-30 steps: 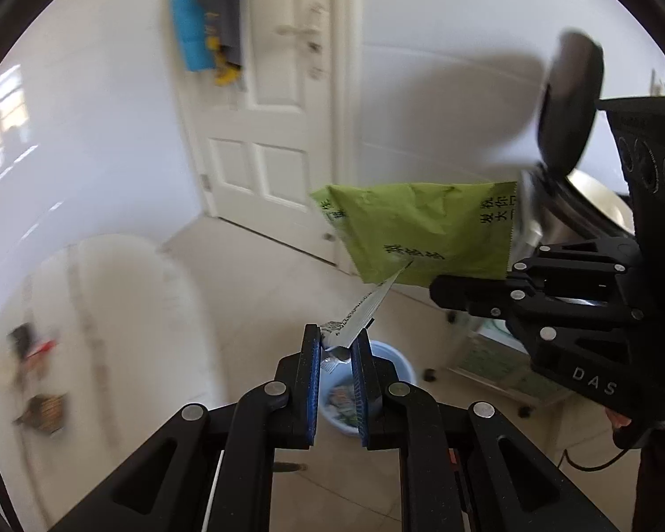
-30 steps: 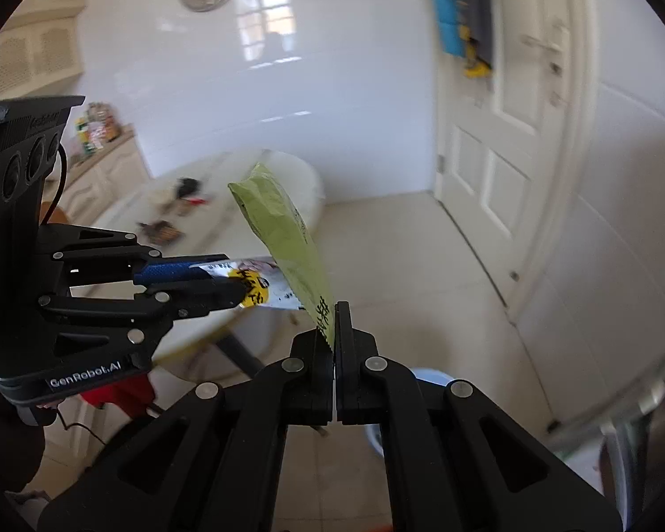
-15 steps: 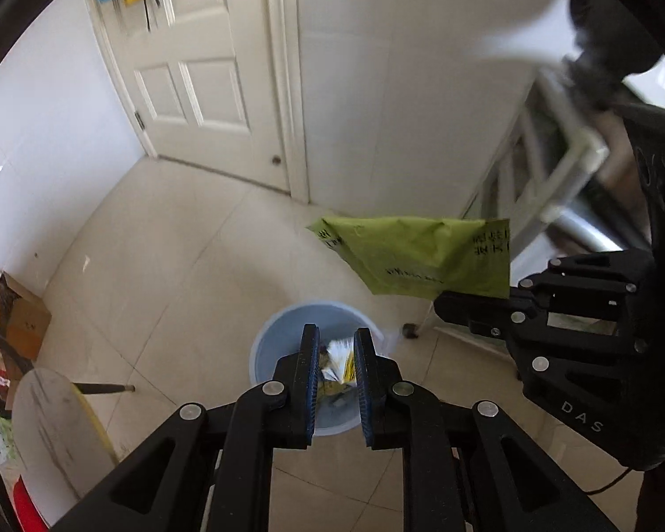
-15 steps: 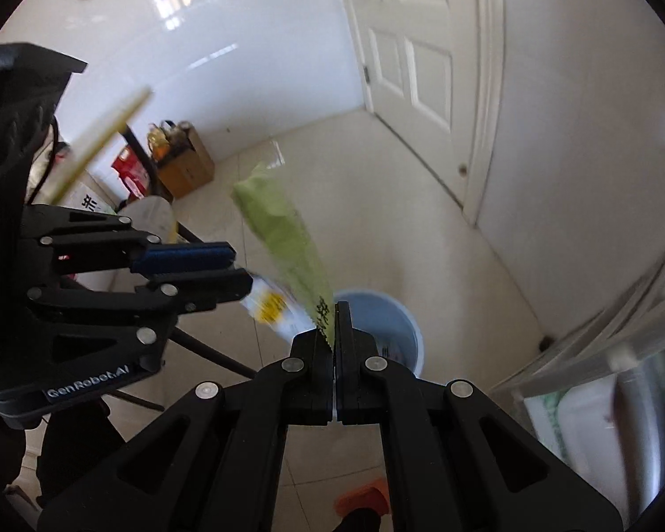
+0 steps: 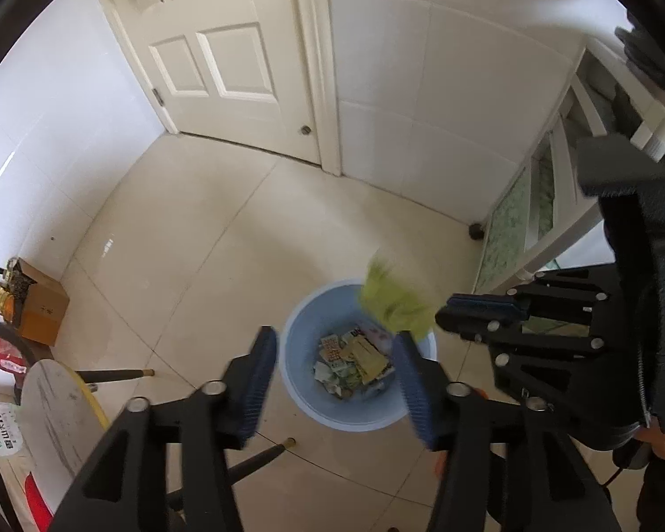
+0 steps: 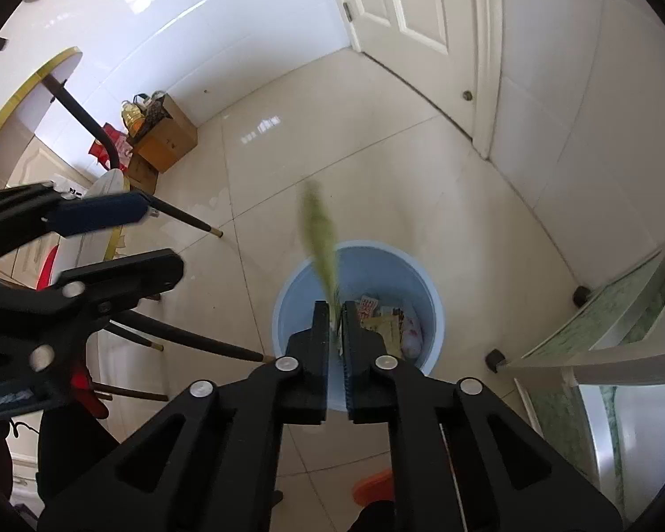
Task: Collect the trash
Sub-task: 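Carry both items over the blue bucket and open both grippers, then move both open tools back over the table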
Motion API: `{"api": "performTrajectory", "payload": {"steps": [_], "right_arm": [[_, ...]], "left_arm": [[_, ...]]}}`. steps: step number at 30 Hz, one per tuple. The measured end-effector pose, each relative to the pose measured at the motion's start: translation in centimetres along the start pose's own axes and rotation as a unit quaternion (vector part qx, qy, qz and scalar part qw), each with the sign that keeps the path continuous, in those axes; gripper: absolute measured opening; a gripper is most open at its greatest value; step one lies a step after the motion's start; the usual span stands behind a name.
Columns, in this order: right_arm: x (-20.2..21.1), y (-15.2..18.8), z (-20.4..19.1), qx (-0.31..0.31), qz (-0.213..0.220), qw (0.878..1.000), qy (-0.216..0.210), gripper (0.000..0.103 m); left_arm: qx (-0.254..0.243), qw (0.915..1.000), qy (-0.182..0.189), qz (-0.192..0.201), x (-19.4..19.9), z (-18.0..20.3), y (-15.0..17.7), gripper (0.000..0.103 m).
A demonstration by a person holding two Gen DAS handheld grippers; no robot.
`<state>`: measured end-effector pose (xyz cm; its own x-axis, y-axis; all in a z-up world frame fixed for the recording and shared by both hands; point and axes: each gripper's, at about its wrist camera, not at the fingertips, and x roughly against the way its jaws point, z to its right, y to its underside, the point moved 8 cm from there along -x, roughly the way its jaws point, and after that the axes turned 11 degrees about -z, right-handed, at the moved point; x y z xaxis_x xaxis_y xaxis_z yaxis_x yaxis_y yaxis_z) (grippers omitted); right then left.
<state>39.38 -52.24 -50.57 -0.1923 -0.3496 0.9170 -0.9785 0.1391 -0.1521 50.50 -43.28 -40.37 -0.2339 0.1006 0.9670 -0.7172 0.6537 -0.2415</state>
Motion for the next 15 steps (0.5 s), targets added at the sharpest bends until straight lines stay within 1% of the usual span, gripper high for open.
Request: {"api": "performTrajectory", "payload": {"steps": [1,2,3,5,6,9,10,13,15], "right_arm": [[0.1,-0.1,-0.1,0.001,0.001,1.0,0.005,0.018],[0.7,-0.1,-0.4,0.002,0.005,1.0,0.009,0.024],[1.4,-0.1,-0.7,0.0,0.01,1.0,0.01,0.027],[2.7,0.0,-1.1,-0.006,0.018,1.0,0.017,0.029],[3.9,0.2,-1.5,-0.007,0.027,0.999,0.021,0.033],[7.3,0.3,-2.8,-0.005,0.051,0.998,0.033,0.038],[9.2,0.4,-3.9,0.002,0.067,0.997,0.039,0.038],[13.2,0.7,-6.9,0.022,0.095,0.994,0.048,0.04],[16.1,1.0,-9.6,0.04,0.118,0.991,0.056,0.046]], "left_arm": [[0.005,1.0,-0.002,0.005,0.4,-0.1,-0.1,0.06],[0.008,0.9999,-0.001,0.01,0.8,0.0,-0.2,0.061],[0.009,0.9999,0.001,0.014,1.1,0.5,0.1,0.061],[0.009,0.9995,0.003,0.03,2.9,0.6,0.5,0.062],[0.01,0.9992,0.003,0.037,3.9,0.5,1.1,0.064],[0.017,0.9976,0.003,0.067,7.9,-0.2,3.2,0.067],[0.02,0.9968,0.004,0.078,9.5,-0.2,4.3,0.067],[0.024,0.9922,0.003,0.122,14.6,-0.9,7.0,0.07],[0.029,0.9886,-0.004,0.148,17.7,-1.6,9.1,0.078]]}}
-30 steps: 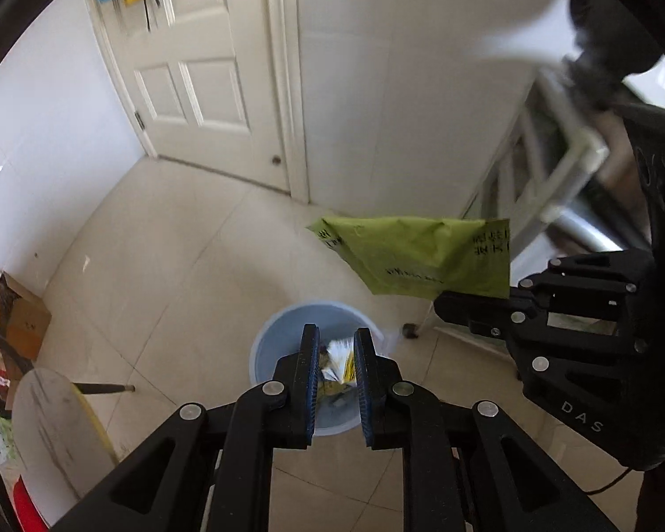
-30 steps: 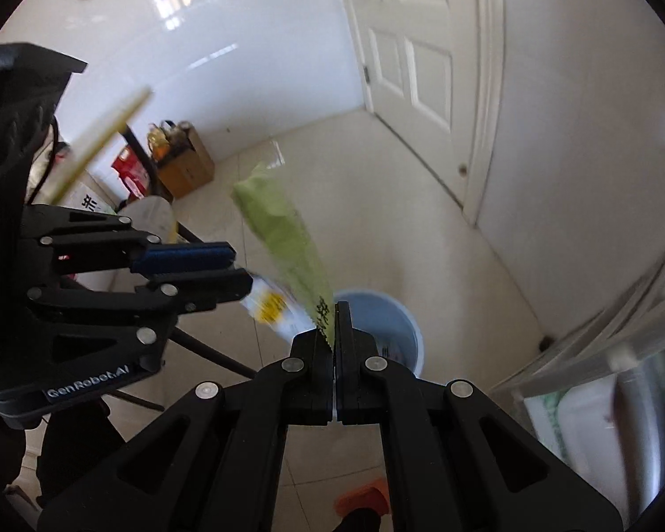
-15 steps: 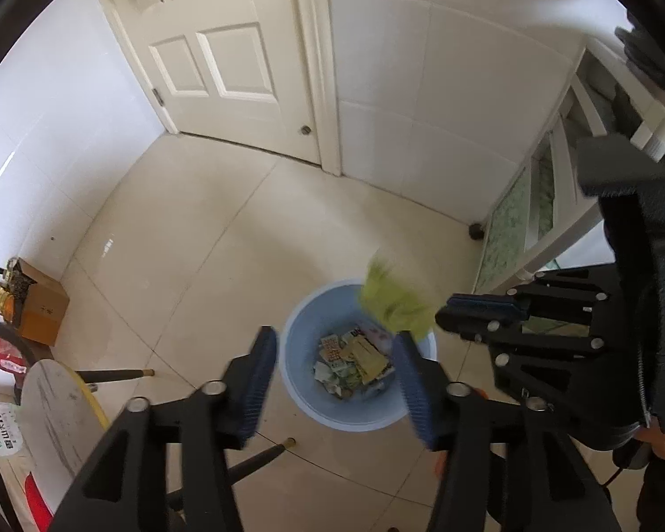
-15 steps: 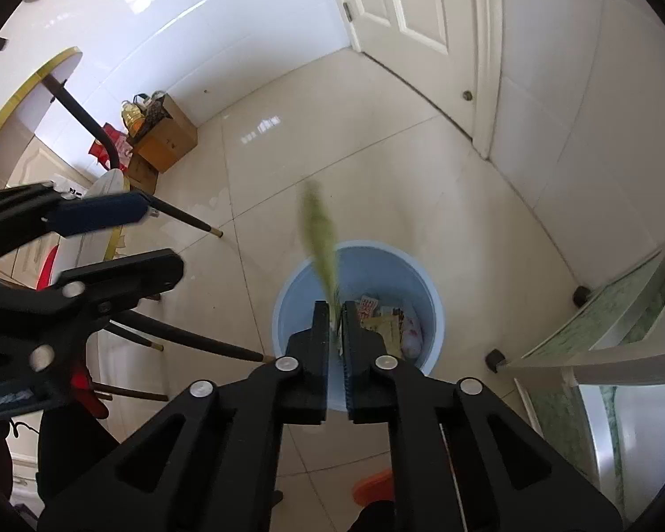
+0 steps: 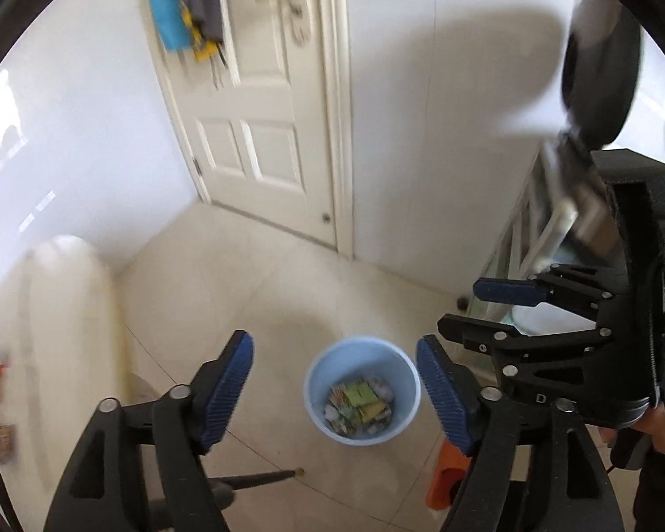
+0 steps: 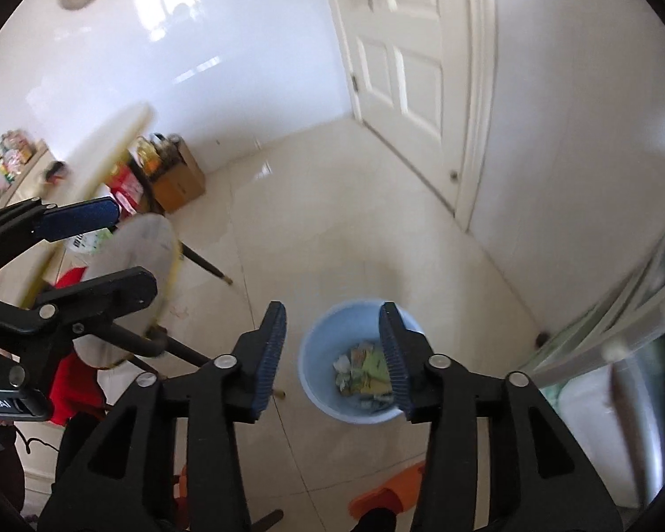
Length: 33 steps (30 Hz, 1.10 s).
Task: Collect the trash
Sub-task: 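Move both open tools back over the table, then grasp the dark snack packet with the right gripper while the left grasps the white lump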
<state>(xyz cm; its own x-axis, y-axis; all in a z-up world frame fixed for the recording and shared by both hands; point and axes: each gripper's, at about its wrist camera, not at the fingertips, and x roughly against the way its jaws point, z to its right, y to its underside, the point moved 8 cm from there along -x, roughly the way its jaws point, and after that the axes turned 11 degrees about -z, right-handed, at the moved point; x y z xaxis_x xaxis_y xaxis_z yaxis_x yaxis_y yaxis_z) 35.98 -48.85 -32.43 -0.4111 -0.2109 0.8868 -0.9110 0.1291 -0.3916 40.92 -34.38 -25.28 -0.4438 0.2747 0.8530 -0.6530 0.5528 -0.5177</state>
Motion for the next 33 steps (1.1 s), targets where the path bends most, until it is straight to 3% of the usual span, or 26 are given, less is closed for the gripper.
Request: {"api": "performTrajectory", "payload": {"steps": [4,7,9,15,17,19,23,27,33], "right_arm": [[5.5,-1.3,-5.5,0.031,0.042,0.999,-0.005,0.049],[8.8,-2.0,-10.7,0.059,0.07,0.996,-0.014,0.053],[10.0,-2.3,-13.5,0.074,0.084,0.994,-0.016,0.066],[11.3,-3.6,-24.0,0.146,0.095,0.984,-0.029,0.067],[10.6,-4.2,-27.4,0.169,0.088,0.981,-0.038,0.069],[9.1,-4.7,-29.8,0.186,0.081,0.978,-0.041,0.078],[5.6,-4.8,-35.5,0.234,0.051,0.97,-0.048,0.078],[1.3,-5.4,-39.1,0.267,0.014,0.962,-0.052,0.078],[-5.2,-6.7,-43.5,0.313,-0.029,0.948,-0.051,0.078]], "left_arm": [[0.023,0.9982,-0.019,0.051,7.0,-2.7,2.5,0.081],[0.041,0.9955,-0.036,0.078,11.6,-4.6,5.3,0.091],[0.055,0.9927,-0.053,0.093,14.2,-6.5,7.5,0.095],[0.116,0.9821,-0.089,0.119,20.5,-11.7,15.3,0.102],[0.139,0.9775,-0.103,0.121,22.3,-13.7,18.2,0.102],[0.157,0.9737,-0.112,0.121,23.7,-14.6,20.4,0.102],[0.199,0.9653,-0.132,0.107,25.6,-19.0,25.2,0.102],[0.229,0.9594,-0.136,0.092,26.4,-22.8,27.4,0.102],[0.249,0.9558,-0.142,0.066,25.8,-27.9,27.4,0.102]]}}
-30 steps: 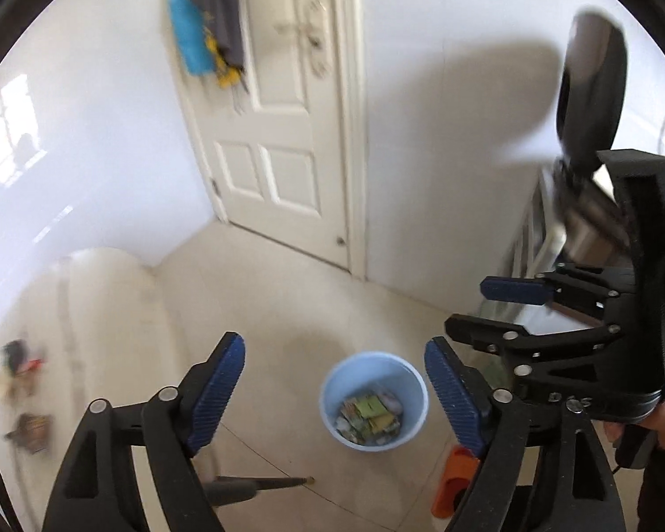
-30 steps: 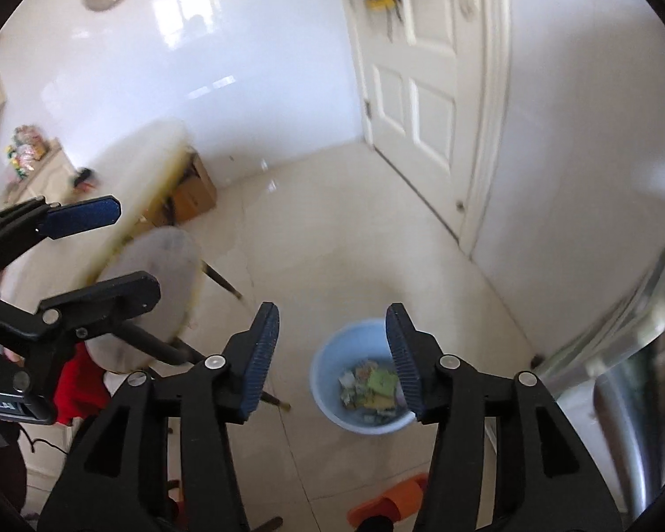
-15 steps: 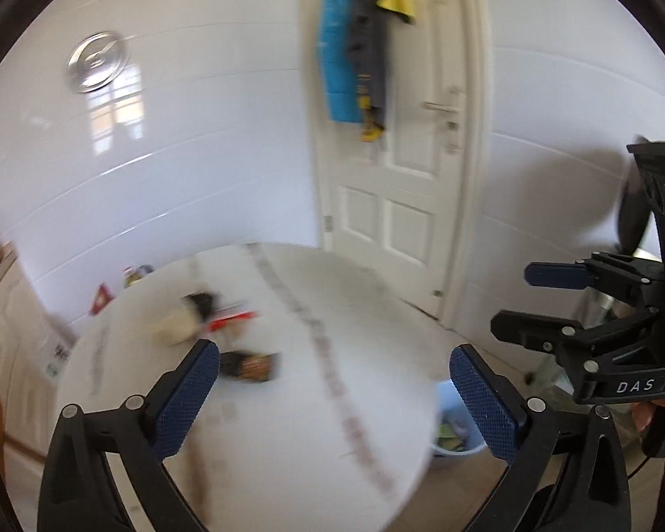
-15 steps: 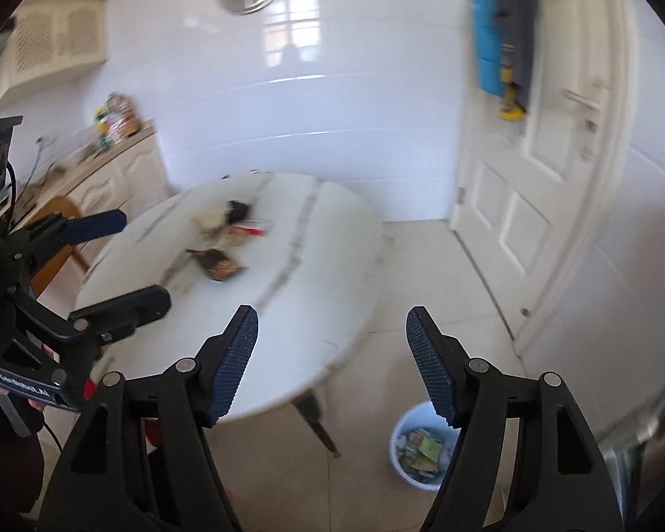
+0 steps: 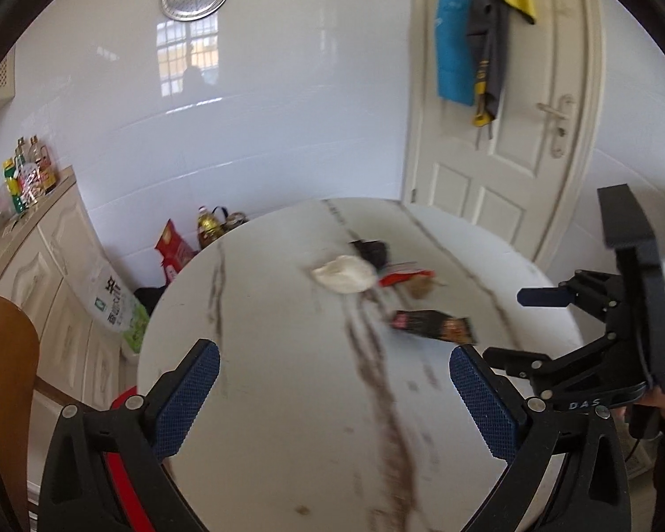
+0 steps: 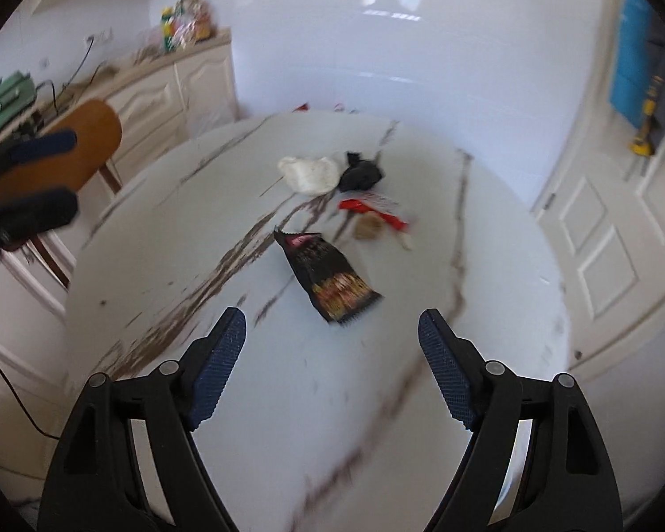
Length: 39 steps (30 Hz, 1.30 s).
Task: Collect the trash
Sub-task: 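Grasp the dark snack packet with the right gripper while the left grasps the white lump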
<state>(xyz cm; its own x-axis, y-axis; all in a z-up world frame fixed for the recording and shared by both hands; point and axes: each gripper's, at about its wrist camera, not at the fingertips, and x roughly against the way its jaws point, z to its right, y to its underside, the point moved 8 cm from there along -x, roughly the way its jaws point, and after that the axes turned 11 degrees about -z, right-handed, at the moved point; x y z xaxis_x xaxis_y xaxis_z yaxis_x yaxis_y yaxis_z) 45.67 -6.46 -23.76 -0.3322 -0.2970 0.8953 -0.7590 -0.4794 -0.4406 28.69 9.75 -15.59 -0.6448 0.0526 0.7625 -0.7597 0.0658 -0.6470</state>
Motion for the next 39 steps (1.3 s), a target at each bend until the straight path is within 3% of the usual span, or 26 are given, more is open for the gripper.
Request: {"api": "performTrajectory", "payload": {"steps": [8,11,14,16,18,21,31,39], "right_arm": [[-5.3,-1.6,1.2,0.012,-0.032,0.999,-0.01,0.078],[-6.3,-2.0,1.2,0.021,-0.036,0.999,-0.022,0.078],[-7.2,-2.1,1.2,0.035,-0.042,0.998,-0.028,0.075],[-7.2,-2.3,1.4,0.037,-0.034,0.998,-0.036,0.065],[-7.1,-2.5,1.4,0.048,-0.03,0.998,-0.041,0.04],[-6.9,-2.6,1.9,0.055,-0.032,0.997,-0.038,0.027],[-4.6,-1.0,7.2,-0.007,-0.016,1.0,-0.019,0.024],[-5.1,-0.1,9.6,-0.039,-0.014,0.998,-0.044,0.025]], "left_arm": [[-0.007,0.9988,0.024,-0.042,-6.7,-0.7,-7.0,0.102],[-0.008,0.998,0.026,-0.057,-9.9,-3.2,-10.0,0.102],[-0.014,0.9972,0.027,-0.068,-11.6,-2.8,-11.2,0.102],[-0.02,0.9968,0.027,-0.072,-12.3,-2.3,-11.4,0.102],[-0.024,0.9964,0.027,-0.077,-13.0,-1.7,-11.6,0.102],[-0.028,0.9955,0.029,-0.086,-14.5,-0.8,-12.1,0.102],[-0.023,0.9935,0.0,-0.112,-22.0,-0.5,-15.2,0.102],[-0.02,0.9919,-0.011,-0.125,-26.5,0.0,-16.4,0.101]]}}
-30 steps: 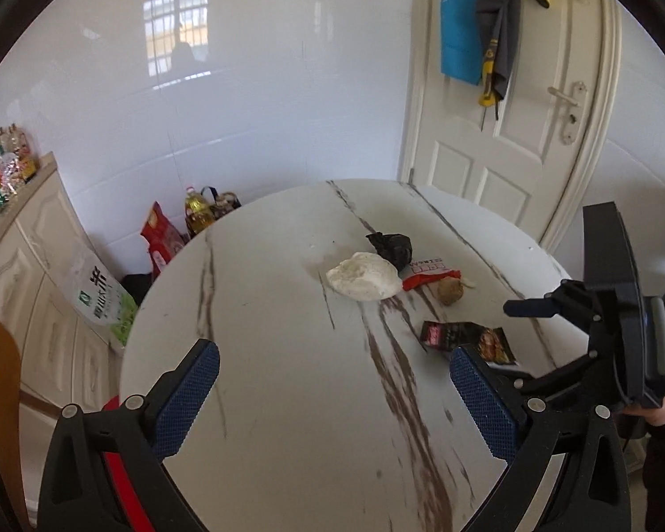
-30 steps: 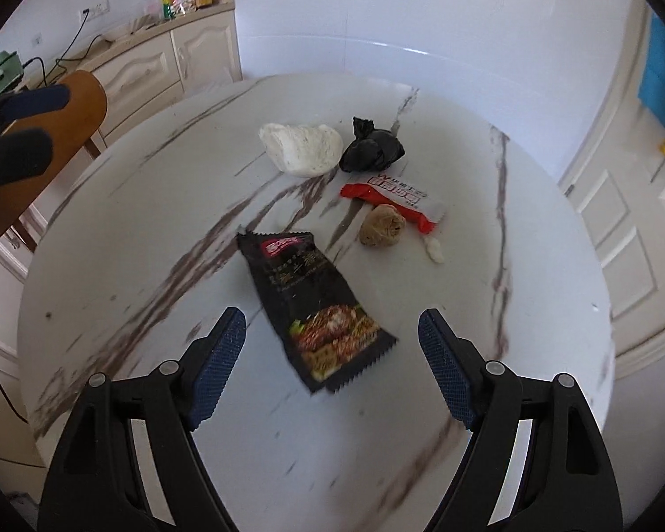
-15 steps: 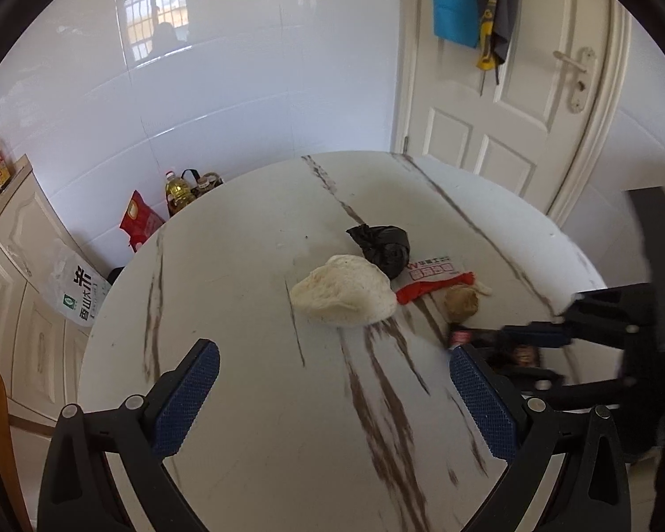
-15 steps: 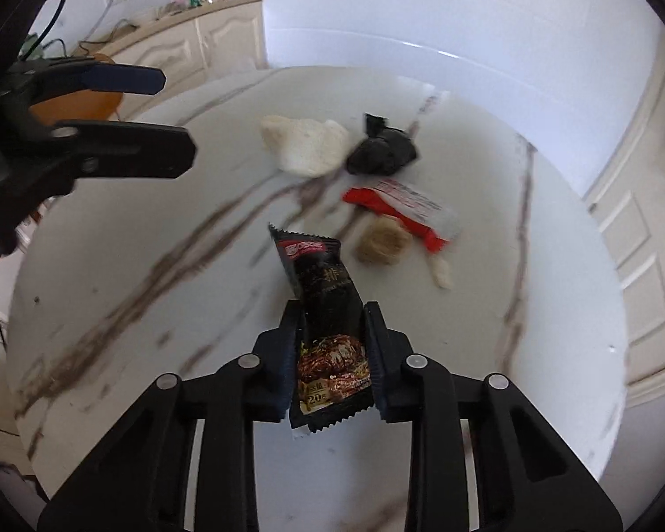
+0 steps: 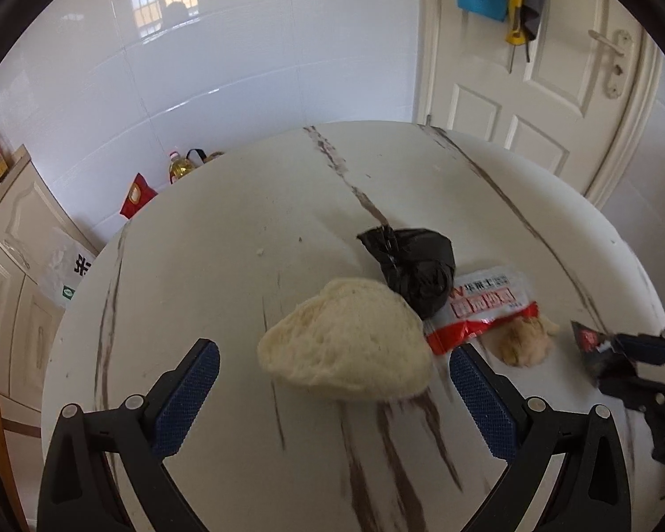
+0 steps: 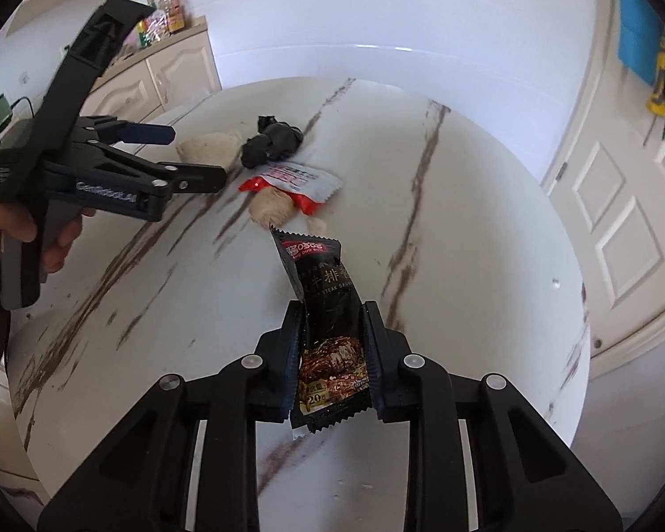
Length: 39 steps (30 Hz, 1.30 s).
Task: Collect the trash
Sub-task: 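Grasp the dark snack packet with the right gripper while the left grasps the white lump, then carry both items over the blue bucket and open both grippers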
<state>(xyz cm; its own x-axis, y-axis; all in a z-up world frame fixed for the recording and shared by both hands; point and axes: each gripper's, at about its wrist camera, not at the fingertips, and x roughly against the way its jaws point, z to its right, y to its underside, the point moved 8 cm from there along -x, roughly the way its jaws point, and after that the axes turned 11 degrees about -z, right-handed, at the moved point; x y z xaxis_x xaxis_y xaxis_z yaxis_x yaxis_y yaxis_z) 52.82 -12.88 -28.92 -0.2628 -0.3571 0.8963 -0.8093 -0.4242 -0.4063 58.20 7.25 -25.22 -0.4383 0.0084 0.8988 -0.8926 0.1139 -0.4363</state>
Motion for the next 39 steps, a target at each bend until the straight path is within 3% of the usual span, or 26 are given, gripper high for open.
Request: {"api": "performTrajectory", "payload": {"steps": [1,2,3,6,13,20,30,39], "right_arm": [[0.0,-0.1,0.1,-0.002,0.003,1.0,-0.002,0.025],[0.1,-0.2,0.2,-0.002,0.003,1.0,-0.004,0.025],[0.1,-0.2,0.3,-0.003,0.003,1.0,-0.005,0.025],[0.0,-0.2,0.2,-0.004,0.003,1.0,-0.005,0.025],[0.9,0.3,-0.8,-0.012,0.013,1.0,-0.002,0.025],[4.9,1.0,-2.1,-0.016,0.043,0.999,0.006,0.025],[13.6,5.6,-1.7,-0.044,0.094,0.994,0.023,0.025],[19.6,12.5,2.8,-0.097,0.122,0.987,0.046,0.025]], "left_arm": [[0.001,1.0,0.003,0.002,-0.2,0.0,-0.2,0.099],[0.003,1.0,0.008,0.0,-0.6,0.0,-0.4,0.091],[0.003,0.9999,0.014,-0.001,-1.0,0.0,-0.3,0.073],[0.013,0.9993,0.036,-0.006,-1.2,-0.4,-0.3,0.065],[0.027,0.999,0.025,0.024,2.3,-1.6,0.8,0.064],[-0.011,0.9978,0.007,0.066,8.3,1.8,3.3,0.064],[-0.086,0.989,0.015,0.119,16.8,12.4,8.6,0.064],[-0.168,0.9751,0.05,0.137,21.1,23.7,12.5,0.064]]}}
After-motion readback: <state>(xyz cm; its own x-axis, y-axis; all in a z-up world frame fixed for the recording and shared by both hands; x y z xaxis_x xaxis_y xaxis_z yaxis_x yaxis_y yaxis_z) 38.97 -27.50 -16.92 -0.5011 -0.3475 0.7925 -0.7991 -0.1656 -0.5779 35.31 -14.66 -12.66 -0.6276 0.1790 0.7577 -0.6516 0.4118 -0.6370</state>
